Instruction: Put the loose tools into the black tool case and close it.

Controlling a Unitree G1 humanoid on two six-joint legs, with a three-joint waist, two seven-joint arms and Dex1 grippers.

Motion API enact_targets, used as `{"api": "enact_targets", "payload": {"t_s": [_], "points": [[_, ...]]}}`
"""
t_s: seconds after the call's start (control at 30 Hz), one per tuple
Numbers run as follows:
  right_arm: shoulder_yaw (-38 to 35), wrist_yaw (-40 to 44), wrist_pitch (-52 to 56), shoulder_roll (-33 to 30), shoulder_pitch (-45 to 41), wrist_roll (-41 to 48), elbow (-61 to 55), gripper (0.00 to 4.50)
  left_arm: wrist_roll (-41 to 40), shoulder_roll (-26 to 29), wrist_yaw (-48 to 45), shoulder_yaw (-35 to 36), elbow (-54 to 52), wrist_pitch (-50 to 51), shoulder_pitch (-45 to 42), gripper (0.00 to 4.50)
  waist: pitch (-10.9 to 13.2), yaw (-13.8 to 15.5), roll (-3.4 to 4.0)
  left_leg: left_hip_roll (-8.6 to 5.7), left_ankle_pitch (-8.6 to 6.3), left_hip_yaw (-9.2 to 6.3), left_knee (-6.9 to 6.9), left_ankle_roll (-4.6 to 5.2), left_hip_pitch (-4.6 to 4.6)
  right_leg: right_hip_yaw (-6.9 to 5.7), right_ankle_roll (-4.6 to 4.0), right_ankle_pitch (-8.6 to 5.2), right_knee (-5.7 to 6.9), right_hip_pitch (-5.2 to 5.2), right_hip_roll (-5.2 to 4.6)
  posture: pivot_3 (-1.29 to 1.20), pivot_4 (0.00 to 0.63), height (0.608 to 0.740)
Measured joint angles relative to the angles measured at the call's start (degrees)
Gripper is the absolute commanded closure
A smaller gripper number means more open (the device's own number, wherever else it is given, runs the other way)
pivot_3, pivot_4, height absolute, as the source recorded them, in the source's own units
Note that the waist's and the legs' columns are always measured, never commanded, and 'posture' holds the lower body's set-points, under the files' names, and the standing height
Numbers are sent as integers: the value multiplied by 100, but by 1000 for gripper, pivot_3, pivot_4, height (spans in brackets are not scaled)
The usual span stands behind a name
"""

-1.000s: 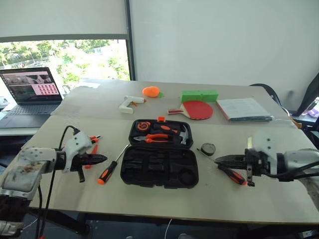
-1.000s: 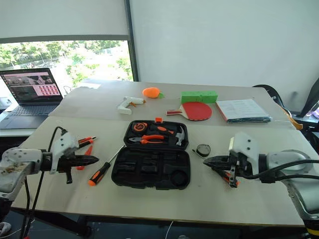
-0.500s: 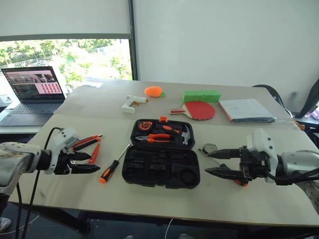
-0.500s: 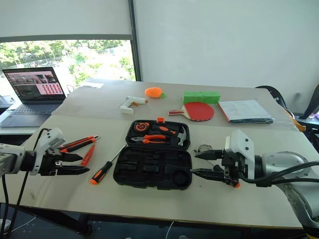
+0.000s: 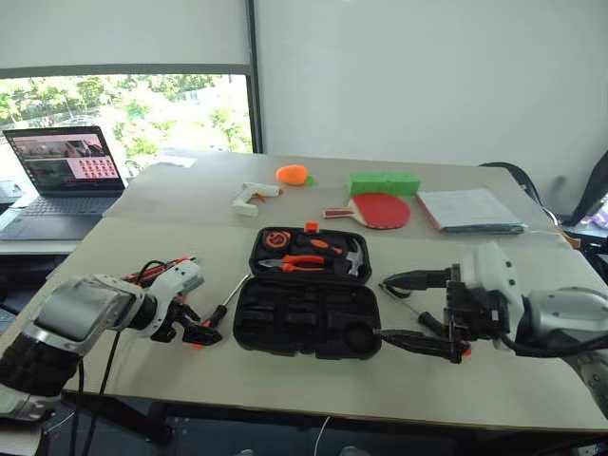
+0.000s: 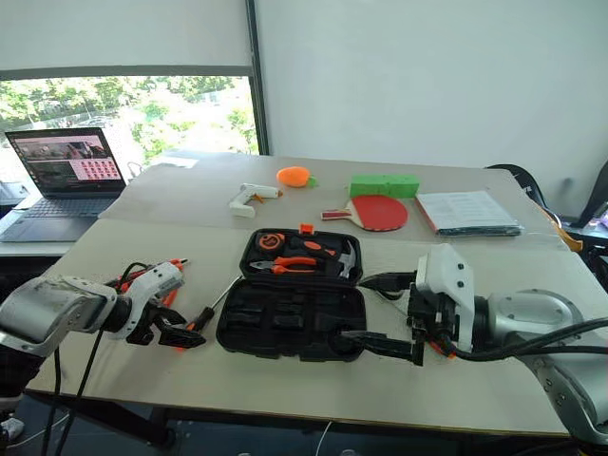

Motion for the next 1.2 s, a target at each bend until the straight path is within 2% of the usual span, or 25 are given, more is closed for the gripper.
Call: {"api": "enact_targets", "payload": {"t_s": [0.2, 0.23, 0.3, 0.5, 0.57, 0.67, 0.8, 0.9, 1.0, 1.2], "points": [[-110, -154, 46, -5, 48, 145, -79, 0, 191, -204, 70, -52, 299, -263, -52, 3134, -2, -1, 3, 3, 1, -1, 32, 1, 6, -1, 7, 5, 6, 14, 1, 0, 150, 736], [-118, -166, 52, -11, 48, 148, -81, 0, 196, -231, 98, -33, 412, -221, -110, 3401, -2, 0, 3, 3, 3, -1, 33, 4, 9, -1, 9, 6, 8, 15, 1, 0, 150, 736], [-133, -174, 70, -18, 54, 156, -87, 0, 197, -264, 114, 21, 622, -167, -178, 3630, -3, -4, 4, 4, 4, -1, 32, 7, 9, -1, 23, 0, 8, 13, 3, 0, 150, 736], [-227, -177, 89, -48, 140, 269, -105, 0, 427, -388, 424, 199, 1433, -285, -633, 3640, 4, 2, -8, 7, 8, -10, 38, 10, -9, -5, 25, 4, 10, 0, 12, 0, 150, 736], [-249, -167, 92, -73, 216, 269, -103, 0, 634, -218, 382, 266, 1710, -775, -940, 3640, 10, 0, -22, 8, 8, -13, 38, 9, -23, -9, -1, 19, 2, -5, 12, 0, 150, 736], [-252, -159, 91, -75, 219, 265, -99, 0, 873, -44, -39, 180, 1851, -1578, -1428, 3640, 10, 4, -22, 0, -1, -10, 37, 11, -36, -8, 9, 13, -7, -9, 2, 0, 150, 736], [-262, -159, 92, -80, 225, 264, -82, 0, 1556, -40, -933, -334, 2309, -3422, -2124, 3640, 10, 43, -21, -6, -10, -12, 37, 15, -49, -16, 11, 12, -20, -10, -3, 0, 150, 736], [-231, -166, 91, -82, 197, 238, -40, 0, 1946, -848, -1612, -799, 3014, -4676, -2962, 3640, 11, 183, -23, -10, -10, -22, 62, 15, -71, -34, 19, 17, -25, -8, -8, 0, 150, 736], [-194, -195, 91, -82, 224, 141, -33, 0, 2154, -1575, -2193, -1136, 3379, -5449, -3405, 3640, 11, 180, -23, -16, -12, -19, 68, 19, -78, -22, 30, 23, -37, -6, -12, 0, 150, 736], [-370, -415, 101, -74, 679, 88, -95, 0, 2723, -2516, -2583, -1664, 4106, -6111, -3537, 3640, 13, 56, -21, -16, -19, -25, 67, 31, -78, -16, 30, 22, -25, -14, -6, 0, 150, 736]]}}
